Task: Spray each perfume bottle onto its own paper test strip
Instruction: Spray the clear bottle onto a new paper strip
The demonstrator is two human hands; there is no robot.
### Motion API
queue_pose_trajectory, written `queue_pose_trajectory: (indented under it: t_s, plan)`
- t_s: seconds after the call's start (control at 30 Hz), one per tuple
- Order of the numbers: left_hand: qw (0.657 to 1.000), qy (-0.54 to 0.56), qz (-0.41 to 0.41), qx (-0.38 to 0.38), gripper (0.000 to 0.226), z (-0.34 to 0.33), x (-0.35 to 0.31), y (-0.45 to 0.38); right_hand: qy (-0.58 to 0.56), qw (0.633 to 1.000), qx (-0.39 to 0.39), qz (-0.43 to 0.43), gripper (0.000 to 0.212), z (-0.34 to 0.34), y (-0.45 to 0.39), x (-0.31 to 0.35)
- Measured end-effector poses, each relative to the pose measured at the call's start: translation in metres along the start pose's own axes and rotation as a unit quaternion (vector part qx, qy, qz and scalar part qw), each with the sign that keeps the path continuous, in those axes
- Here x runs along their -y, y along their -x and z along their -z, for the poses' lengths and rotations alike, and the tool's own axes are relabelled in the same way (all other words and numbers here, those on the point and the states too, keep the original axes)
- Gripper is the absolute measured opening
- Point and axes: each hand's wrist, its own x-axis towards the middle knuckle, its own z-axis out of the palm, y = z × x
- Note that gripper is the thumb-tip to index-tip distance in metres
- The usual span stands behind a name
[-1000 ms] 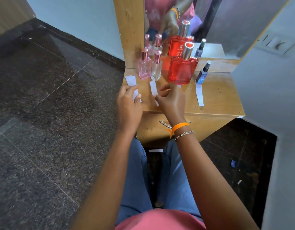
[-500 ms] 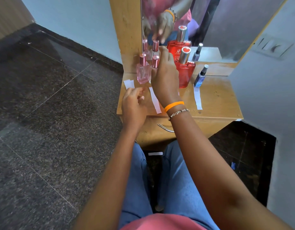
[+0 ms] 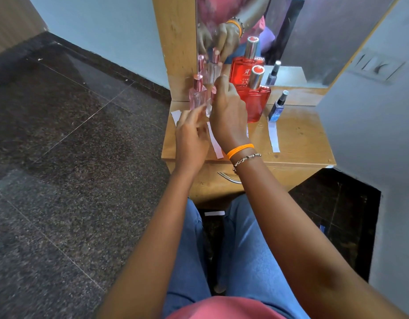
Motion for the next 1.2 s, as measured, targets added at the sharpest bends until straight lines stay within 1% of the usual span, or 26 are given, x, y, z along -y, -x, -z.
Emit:
queue_pose_trajectory:
  t_s: [0.07,0.17,0.33,0.43,0.53,0.67,0.73,0.8,0.83,0.9,1.0,1.1,1.17,1.2]
  plan:
    - [1.000,-0.011,-0.006,0.004,0.052,-0.008,-0.003,-0.008,-0.014,1.000,-0.003,0.002,0.022,0.000,0.001,-0.002]
    - [1.000,-0.002,0.007,-0.002,0.050,-0.017,-0.003,-0.018,-0.040,0.999,-0.009,-0.009,0.014,-0.002,-0.001,-0.010]
    - [1.000,0.000,0.002,-0.026,0.032,-0.022,-0.006,-0.026,-0.081,0.997,-0.017,-0.004,0.014,-0.002,0.004,-0.016]
    - [0.999,-0.010,-0.031,-0.032,0.028,-0.020,-0.005,-0.025,-0.099,0.995,-0.020,-0.001,0.016,0.003,0.006,-0.017]
    - [0.997,-0.025,-0.064,-0.034,0.029,-0.016,-0.009,-0.020,-0.140,0.989,-0.030,-0.017,0.019,0.012,0.004,-0.015]
    - [0.996,0.007,-0.087,-0.011,0.030,-0.008,-0.019,-0.010,-0.247,0.968,-0.010,-0.044,0.019,0.028,0.002,-0.010]
    - [0.997,0.013,-0.074,0.003,0.031,-0.005,-0.019,-0.006,-0.326,0.944,-0.012,-0.056,0.018,0.034,0.004,-0.012]
    - [0.999,0.018,-0.042,0.004,0.032,-0.003,-0.017,-0.001,-0.364,0.927,-0.020,-0.085,0.016,0.036,0.007,-0.020]
    - [0.999,0.020,-0.027,0.000,0.034,-0.002,-0.015,0.001,-0.353,0.930,-0.016,-0.101,0.016,0.035,0.009,-0.026]
    - [1.000,0.025,-0.001,-0.003,0.035,0.000,-0.012,0.005,-0.288,0.951,0.008,-0.115,0.015,0.027,0.016,-0.038]
    - [0.999,0.031,0.027,0.011,0.034,0.000,-0.007,0.008,-0.156,0.983,0.028,-0.094,0.012,0.007,0.030,-0.050]
    - [0.998,0.038,0.043,0.018,0.034,0.000,-0.004,0.009,-0.074,0.993,0.052,-0.079,0.023,-0.007,0.037,-0.056]
    - [0.998,0.045,0.047,0.015,0.035,0.001,-0.004,0.009,-0.043,0.993,0.075,-0.086,0.032,-0.007,0.039,-0.056]
    - [0.998,0.049,0.048,0.013,0.035,0.002,-0.005,0.009,-0.034,0.994,0.068,-0.083,0.036,-0.006,0.040,-0.055]
